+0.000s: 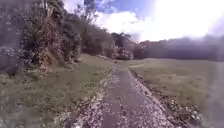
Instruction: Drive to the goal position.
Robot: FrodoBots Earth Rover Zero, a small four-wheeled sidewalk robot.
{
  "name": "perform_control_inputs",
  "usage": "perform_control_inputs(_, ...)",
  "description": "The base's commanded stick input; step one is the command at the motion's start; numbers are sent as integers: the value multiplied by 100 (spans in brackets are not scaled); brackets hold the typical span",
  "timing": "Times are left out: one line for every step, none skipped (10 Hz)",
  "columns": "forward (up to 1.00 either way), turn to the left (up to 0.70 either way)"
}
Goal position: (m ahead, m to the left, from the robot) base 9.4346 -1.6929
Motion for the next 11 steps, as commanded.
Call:
perform_control_inputs(85,-31)
perform_control_inputs(85,-33)
perform_control_inputs(85,-7)
perform_control_inputs(85,-4)
perform_control_inputs(85,0)
perform_control_inputs(85,0)
perform_control_inputs(85,0)
perform_control_inputs(85,0)
perform_control_inputs(85,0)
perform_control_inputs(85,0)
perform_control_inputs(85,0)
